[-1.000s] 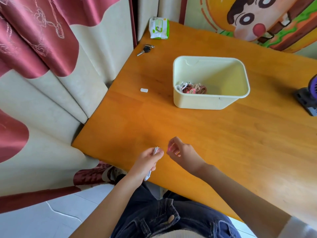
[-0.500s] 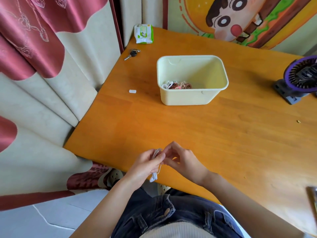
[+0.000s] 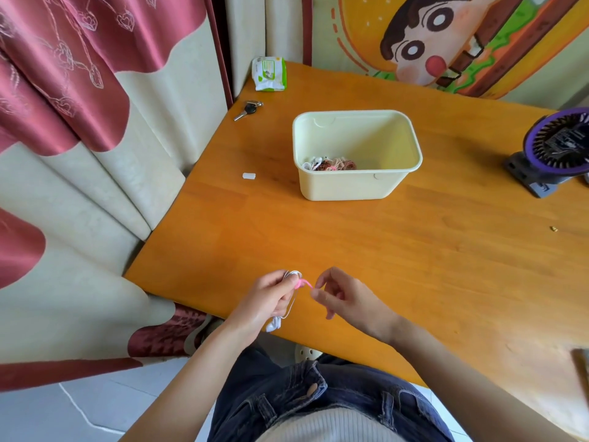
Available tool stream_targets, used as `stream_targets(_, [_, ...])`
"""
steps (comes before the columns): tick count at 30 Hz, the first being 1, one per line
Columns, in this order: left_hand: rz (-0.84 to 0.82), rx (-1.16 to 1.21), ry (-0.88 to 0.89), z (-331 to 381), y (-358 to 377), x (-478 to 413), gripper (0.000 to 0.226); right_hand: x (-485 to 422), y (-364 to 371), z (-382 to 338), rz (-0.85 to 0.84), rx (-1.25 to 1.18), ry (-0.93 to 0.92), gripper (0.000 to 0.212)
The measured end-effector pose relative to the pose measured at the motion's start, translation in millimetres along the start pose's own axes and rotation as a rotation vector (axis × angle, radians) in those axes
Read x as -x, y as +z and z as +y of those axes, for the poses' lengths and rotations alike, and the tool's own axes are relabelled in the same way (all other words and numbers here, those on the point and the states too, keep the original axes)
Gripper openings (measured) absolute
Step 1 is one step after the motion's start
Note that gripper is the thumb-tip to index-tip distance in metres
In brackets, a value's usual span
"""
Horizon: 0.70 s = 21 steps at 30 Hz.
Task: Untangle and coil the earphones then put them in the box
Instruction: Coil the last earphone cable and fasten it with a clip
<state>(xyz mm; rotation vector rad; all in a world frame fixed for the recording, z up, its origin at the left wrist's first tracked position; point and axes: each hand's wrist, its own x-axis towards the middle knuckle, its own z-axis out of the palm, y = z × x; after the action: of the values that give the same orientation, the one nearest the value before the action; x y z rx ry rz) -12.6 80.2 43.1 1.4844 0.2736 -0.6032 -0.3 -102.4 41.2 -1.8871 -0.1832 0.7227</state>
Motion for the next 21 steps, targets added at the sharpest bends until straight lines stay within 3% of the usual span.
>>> stream_targets(3, [-0.064,-0.142,0.015,6.2,2.4,0.4,0.023,-0.2,-1.1,2.0,-0.092,0.209,-0.03,0.017])
stream_targets(6, [-0.079,-0.204,0.032,12.7,3.1,-0.3,0.024,1.4,-4.0,-0.5,-0.053,0.317,-0.073,0.025])
stream_targets(9, [-0.085,-0.213,-0.004,18.6,0.7,-0.9,0.028,3.3,-8.8,-8.4,0.13,0.209,-0.041,0.038])
stream_targets(13, [-0.195,-0.322,-0.053,20.0,-2.4,-1.4,0.033,-1.0,-13.1,-14.2,0.268,0.024,0.019,0.035])
stream_targets(18, [-0.33,-0.39,-0.061,28.1,2.9,-0.1,0.032,-7.3,-3.1,-14.3,0.134,0.128,-0.076,0.025])
stream_targets(21, [-0.346,-0.381,-0.047,34.2,2.7,0.4,0.031,-4.9,0.4,-15.3,0.015,0.127,-0.148,0.036])
